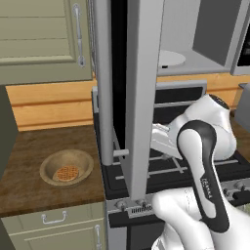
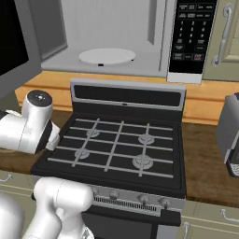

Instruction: Open the microwave, place the bowl with waffle inside the microwave, then close the microwave door and turn it on.

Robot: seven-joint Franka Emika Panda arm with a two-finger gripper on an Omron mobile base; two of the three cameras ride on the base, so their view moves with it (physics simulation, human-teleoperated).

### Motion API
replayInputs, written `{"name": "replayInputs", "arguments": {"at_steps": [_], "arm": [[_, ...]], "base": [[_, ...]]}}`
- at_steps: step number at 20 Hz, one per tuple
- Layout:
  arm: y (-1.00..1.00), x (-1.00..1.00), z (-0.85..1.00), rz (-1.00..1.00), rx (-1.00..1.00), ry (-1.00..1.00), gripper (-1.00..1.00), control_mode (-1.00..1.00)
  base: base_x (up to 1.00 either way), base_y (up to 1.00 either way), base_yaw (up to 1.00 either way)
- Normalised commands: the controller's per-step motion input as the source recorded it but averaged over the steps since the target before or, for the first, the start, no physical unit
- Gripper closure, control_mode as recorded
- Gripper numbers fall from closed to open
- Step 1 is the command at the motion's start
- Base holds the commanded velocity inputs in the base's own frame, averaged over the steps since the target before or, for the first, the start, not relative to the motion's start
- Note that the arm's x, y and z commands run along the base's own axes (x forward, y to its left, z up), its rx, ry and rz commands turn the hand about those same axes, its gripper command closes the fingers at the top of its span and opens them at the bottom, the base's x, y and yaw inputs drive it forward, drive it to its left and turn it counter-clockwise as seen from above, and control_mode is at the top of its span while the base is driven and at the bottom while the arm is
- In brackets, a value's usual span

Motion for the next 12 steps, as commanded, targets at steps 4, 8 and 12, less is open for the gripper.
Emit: {"name": "replayInputs", "arguments": {"at_steps": [4, 8, 12], "arm": [[0.40, 0.36, -0.56, 0.00, 0.02, 0.02, -1.00, -1.00], [0.64, 0.46, -0.28, -0.01, 0.00, 0.00, -1.00, -1.00], [0.51, 0.63, -0.32, 0.00, 0.00, 0.00, -1.00, -1.00]], "base": [[0.00, 0.00, 0.00], [0.00, 0.00, 0.00], [0.00, 0.00, 0.00]]}}
